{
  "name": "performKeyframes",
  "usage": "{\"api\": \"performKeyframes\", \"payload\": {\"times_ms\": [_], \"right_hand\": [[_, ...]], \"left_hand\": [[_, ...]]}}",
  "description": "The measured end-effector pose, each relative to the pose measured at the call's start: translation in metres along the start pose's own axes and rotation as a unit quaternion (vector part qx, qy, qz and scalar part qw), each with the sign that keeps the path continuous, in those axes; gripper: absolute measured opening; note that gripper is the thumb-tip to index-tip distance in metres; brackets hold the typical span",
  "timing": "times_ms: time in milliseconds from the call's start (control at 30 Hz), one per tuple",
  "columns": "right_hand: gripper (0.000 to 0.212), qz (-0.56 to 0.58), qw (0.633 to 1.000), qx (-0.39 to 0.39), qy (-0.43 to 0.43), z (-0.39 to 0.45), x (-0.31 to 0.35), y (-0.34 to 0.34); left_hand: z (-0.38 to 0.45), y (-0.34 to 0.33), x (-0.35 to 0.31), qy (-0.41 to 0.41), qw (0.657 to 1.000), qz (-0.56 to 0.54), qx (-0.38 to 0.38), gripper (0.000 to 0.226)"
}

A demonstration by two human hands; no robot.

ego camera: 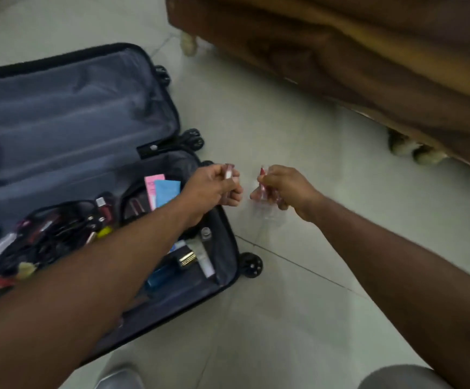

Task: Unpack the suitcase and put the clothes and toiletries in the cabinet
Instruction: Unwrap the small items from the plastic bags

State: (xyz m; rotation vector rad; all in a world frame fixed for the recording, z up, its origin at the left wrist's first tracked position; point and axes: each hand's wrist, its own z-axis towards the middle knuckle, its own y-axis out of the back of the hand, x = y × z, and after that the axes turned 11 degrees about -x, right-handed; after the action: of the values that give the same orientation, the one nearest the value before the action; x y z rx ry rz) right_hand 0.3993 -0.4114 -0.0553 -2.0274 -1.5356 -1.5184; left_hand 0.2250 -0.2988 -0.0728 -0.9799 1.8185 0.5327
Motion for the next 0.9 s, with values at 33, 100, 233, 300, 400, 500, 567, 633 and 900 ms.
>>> {"api": "performKeyframes", "payload": {"times_ms": [33, 100, 233, 300, 400, 500, 567, 633, 900], "right_hand": [[0.01, -0.008, 1.0, -0.019, 0.005, 0.001, -0.011, 0.009], [0.014, -0.01, 0.999, -0.047, 0.016, 0.004, -0.03, 0.021], [0.021, 0.007, 0.996, -0.091, 0.023, 0.01, -0.048, 0.027], [0.022, 0.019, 0.992, -0.12, 0.019, 0.012, -0.05, 0.03], [0.018, 0.017, 0.988, -0.15, 0.027, 0.009, -0.046, 0.036], [0.024, -0.028, 0.983, -0.168, 0.067, 0.008, -0.049, 0.04], [0.026, -0.07, 0.978, -0.175, 0.091, 0.009, -0.053, 0.041], [0.026, -0.133, 0.966, -0.185, 0.123, 0.014, -0.058, 0.04], [0.025, -0.234, 0.938, -0.213, 0.144, 0.027, -0.068, 0.036]], "left_hand": [[0.003, -0.011, 0.004, -0.005, 1.0, 0.011, 0.013, 0.009], [0.008, -0.028, 0.012, -0.01, 0.999, 0.036, 0.027, 0.009], [0.016, -0.044, 0.026, -0.017, 0.996, 0.082, 0.033, 0.015], [0.019, -0.046, 0.03, -0.016, 0.995, 0.099, 0.029, 0.015], [0.022, -0.044, 0.034, -0.016, 0.995, 0.094, 0.021, 0.017], [0.024, -0.042, 0.039, -0.029, 0.994, 0.109, 0.018, 0.026], [0.025, -0.041, 0.042, -0.046, 0.99, 0.13, 0.018, 0.032], [0.026, -0.04, 0.043, -0.054, 0.988, 0.14, 0.019, 0.034], [0.027, -0.04, 0.046, -0.044, 0.987, 0.145, 0.047, 0.033]]}}
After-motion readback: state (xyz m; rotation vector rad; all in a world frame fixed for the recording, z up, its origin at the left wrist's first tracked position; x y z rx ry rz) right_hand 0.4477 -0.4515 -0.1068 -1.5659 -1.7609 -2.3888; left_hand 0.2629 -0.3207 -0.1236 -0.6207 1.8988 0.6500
